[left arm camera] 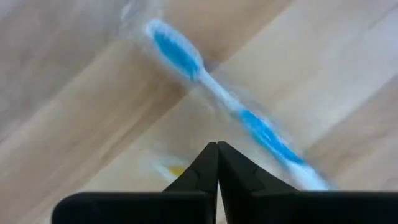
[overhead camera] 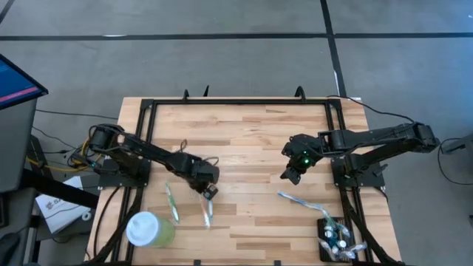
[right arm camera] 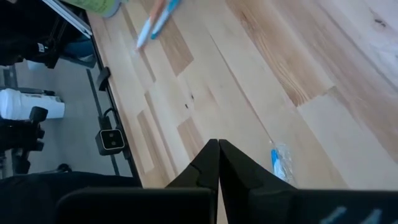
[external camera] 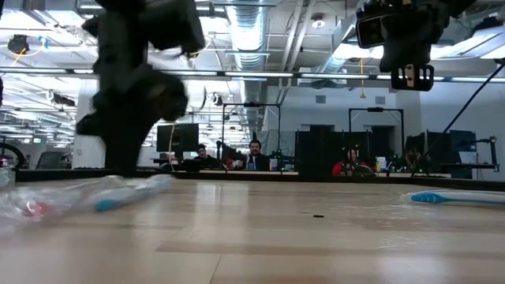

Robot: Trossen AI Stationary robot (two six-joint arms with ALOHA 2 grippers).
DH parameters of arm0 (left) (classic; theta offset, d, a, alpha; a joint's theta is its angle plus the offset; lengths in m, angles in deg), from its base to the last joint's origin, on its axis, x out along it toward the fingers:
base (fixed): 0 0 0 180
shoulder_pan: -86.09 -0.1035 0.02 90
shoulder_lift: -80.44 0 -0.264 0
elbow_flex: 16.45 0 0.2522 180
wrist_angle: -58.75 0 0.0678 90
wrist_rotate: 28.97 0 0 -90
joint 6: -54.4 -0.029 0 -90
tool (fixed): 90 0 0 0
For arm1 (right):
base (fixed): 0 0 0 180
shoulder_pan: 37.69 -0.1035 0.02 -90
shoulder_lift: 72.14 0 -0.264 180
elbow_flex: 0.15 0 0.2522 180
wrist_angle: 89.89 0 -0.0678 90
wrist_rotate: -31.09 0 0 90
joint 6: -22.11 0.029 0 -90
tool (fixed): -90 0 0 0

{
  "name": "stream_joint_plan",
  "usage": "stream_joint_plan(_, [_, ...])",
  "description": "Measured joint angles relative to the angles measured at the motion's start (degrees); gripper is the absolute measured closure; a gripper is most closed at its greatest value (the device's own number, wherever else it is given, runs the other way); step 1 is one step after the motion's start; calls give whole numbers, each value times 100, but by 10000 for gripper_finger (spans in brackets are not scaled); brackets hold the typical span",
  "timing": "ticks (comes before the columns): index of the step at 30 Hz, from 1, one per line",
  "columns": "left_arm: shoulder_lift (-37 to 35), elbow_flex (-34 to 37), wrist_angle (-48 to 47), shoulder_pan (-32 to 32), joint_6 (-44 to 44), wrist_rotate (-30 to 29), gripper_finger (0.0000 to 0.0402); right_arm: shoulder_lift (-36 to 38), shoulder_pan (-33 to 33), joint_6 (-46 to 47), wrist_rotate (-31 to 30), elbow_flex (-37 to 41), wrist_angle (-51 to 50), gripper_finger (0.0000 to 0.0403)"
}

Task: Pick & Place toothbrushing station
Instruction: Put the left blue toothbrush into the black organizer

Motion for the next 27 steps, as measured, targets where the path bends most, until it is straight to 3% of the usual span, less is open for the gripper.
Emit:
stream_joint_plan(9, [-396,-57,36,-489,763,78,380,-1,113,0,-4,0,106,403])
stream_joint_plan(20, [35,-83,464,-426,894,395,216,-2,144,-48,9,0,104,403])
stream_joint_plan(23, [35,-91,584,-370,909,354,190,-2,144,-82,9,0,100,403])
stream_joint_plan(27, [98,-161,583,-294,859,215,186,-2,144,-92,9,0,100,403])
